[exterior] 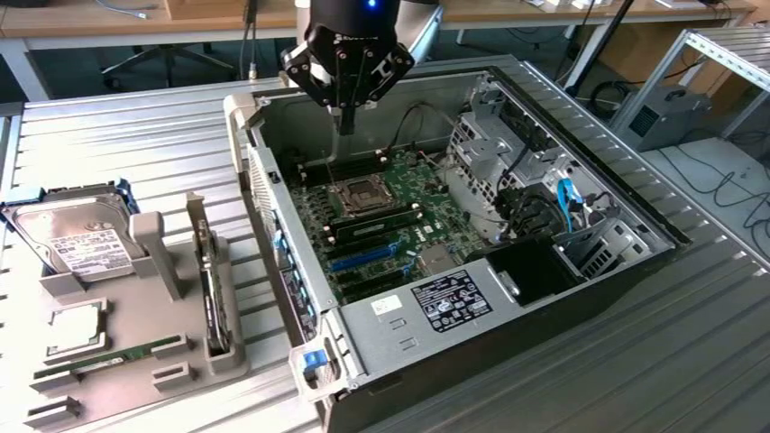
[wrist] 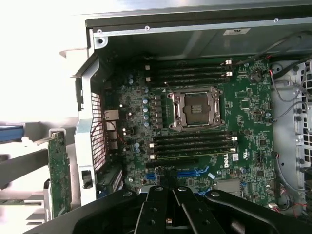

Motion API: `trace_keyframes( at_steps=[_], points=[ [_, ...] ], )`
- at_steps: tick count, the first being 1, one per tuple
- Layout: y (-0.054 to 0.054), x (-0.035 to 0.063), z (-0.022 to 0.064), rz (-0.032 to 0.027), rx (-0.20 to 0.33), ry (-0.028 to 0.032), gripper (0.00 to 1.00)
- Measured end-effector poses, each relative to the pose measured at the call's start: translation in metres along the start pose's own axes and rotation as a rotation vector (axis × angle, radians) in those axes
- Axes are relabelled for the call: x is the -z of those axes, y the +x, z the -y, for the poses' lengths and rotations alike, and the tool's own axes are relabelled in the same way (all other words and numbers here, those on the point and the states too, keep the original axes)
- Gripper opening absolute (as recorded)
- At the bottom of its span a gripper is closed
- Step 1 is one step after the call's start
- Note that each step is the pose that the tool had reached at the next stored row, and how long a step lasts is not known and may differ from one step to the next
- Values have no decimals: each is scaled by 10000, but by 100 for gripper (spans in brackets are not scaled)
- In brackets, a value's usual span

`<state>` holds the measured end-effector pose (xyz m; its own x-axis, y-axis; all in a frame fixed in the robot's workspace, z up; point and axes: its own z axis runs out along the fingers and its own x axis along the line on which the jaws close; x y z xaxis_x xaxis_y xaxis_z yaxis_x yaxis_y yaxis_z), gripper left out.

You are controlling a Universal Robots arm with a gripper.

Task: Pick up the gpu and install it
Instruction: 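Reach for the gpu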

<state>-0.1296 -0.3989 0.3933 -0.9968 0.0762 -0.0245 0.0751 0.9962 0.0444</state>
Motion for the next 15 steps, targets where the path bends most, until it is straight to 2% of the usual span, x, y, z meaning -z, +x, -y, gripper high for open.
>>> trace_keyframes(
  at_steps=[15],
  points=[
    [45, 0, 3, 0, 0, -1, 11]
  ],
)
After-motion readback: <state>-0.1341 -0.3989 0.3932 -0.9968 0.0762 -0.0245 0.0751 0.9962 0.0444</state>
